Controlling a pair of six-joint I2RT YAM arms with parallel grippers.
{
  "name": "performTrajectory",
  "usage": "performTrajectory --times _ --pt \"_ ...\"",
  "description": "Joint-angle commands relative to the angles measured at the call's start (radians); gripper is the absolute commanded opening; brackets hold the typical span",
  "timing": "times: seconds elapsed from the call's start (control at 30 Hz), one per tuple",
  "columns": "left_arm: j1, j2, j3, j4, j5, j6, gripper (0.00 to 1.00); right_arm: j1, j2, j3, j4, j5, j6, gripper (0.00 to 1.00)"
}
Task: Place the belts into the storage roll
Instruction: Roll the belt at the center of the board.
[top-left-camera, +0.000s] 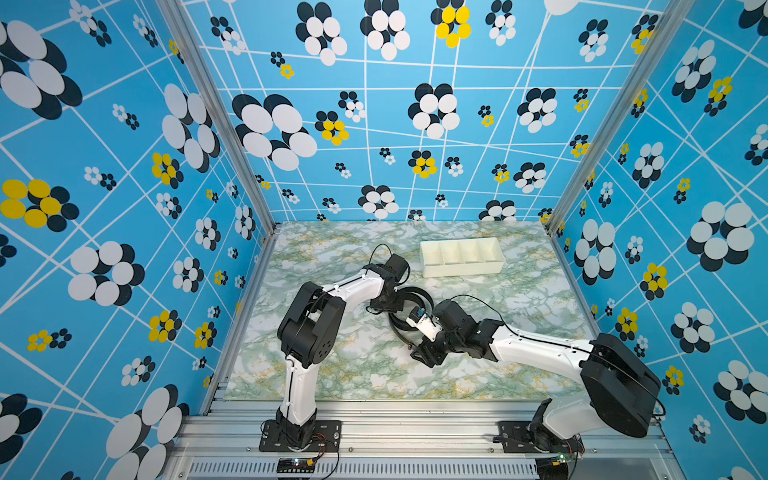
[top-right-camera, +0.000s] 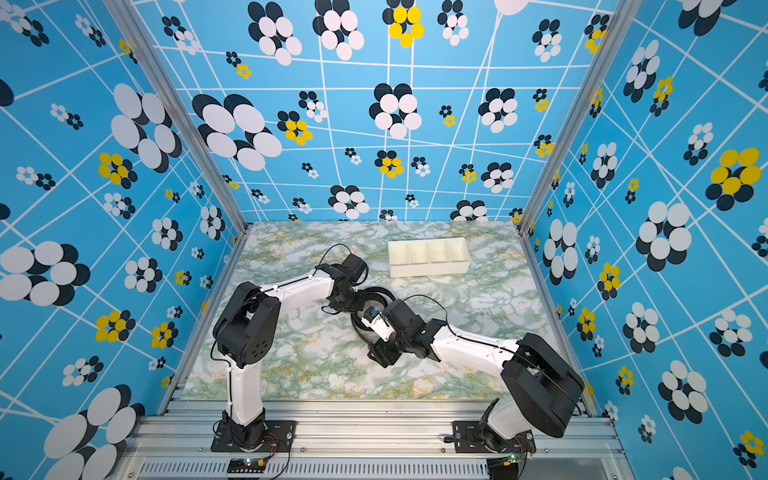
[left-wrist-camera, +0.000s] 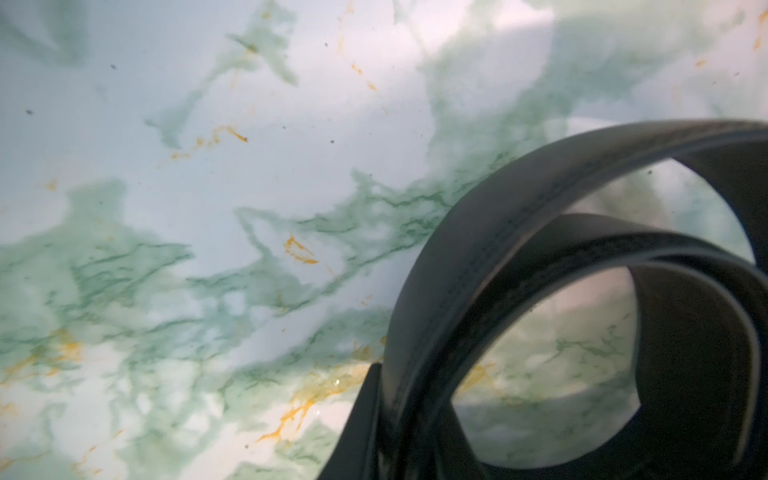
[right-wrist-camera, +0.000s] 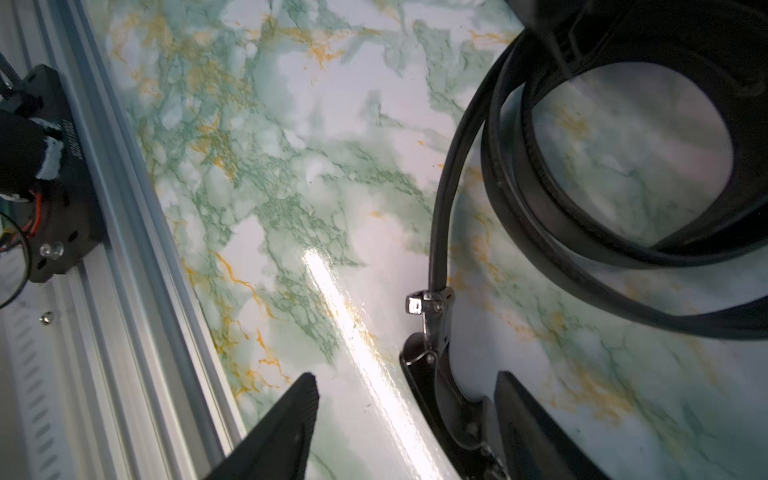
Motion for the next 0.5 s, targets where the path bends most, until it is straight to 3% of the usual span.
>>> performTrajectory --times 0.0,0.33,0.47 --pt "0.021 0.074 0.007 -0.027 -0.009 0.018 0.06 0.010 0.038 -0.009 -0.005 0.069 -0.042 0.71" --pt "0.025 0.095 0.027 -0.035 -0.002 0.022 0.05 0.010 0.119 0.012 0.042 0.179 -0.062 0.66" --pt "0.027 0.105 0.039 -0.041 -0.002 0.025 0.05 0.010 0.138 0.006 0.068 0.165 -0.057 0.45"
